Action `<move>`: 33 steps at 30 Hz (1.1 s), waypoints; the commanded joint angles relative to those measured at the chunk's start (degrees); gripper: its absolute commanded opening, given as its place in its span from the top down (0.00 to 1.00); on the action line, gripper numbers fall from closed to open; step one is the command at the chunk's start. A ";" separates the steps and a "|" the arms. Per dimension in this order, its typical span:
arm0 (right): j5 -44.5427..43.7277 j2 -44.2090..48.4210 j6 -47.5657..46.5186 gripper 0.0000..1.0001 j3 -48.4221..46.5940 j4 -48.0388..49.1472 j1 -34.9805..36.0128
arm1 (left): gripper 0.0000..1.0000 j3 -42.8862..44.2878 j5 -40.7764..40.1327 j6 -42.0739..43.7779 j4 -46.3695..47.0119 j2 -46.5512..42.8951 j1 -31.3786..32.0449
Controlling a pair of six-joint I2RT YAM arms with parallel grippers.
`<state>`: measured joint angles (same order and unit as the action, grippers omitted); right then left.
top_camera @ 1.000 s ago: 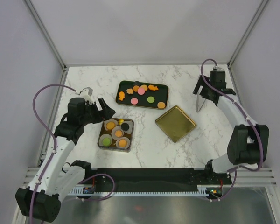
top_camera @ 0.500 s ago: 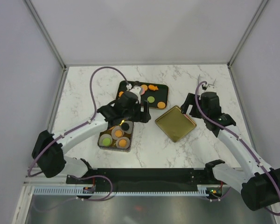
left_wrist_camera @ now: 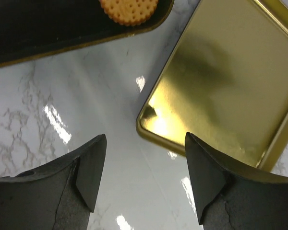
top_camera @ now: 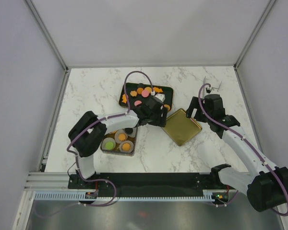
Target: Pack the cookies
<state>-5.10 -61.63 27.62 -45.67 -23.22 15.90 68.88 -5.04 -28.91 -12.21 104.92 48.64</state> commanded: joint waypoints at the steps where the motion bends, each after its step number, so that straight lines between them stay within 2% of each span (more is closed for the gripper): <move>1: -0.87 0.28 -0.37 0.09 -1.88 0.46 0.01 | 0.27 5.02 -1.73 7.36 6.85 4.49 0.05; 5: -1.05 0.63 -0.98 0.09 -2.23 0.37 0.01 | 0.27 8.80 -1.11 12.63 6.93 8.97 0.05; 12: -1.57 0.63 -1.60 0.09 -2.67 0.20 0.09 | 0.29 10.13 1.26 18.09 9.92 13.72 0.05; 16: -3.07 0.89 -1.95 0.08 -2.84 0.02 -0.17 | 0.36 8.73 4.15 19.85 11.94 14.43 -0.04; 20: -3.42 1.07 -2.04 0.09 -3.72 -0.51 -0.43 | 0.46 7.76 6.44 21.08 14.14 14.69 -0.04; 21: -3.42 0.89 -1.95 0.09 -4.16 -0.59 -0.52 | 0.52 7.85 7.05 21.26 14.14 14.87 -0.04; 24: -4.03 1.07 -1.95 0.09 -4.86 -0.77 -0.61 | 0.63 7.50 8.55 21.61 14.23 14.96 -0.04; 33: -4.83 0.19 -1.60 0.09 -6.09 -1.03 -0.78 | 0.87 3.98 12.94 20.56 15.19 13.91 0.05</move>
<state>-8.36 -61.58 26.13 -49.01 -24.49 15.46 74.87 3.73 -9.45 2.00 118.67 48.23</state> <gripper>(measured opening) 0.913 0.151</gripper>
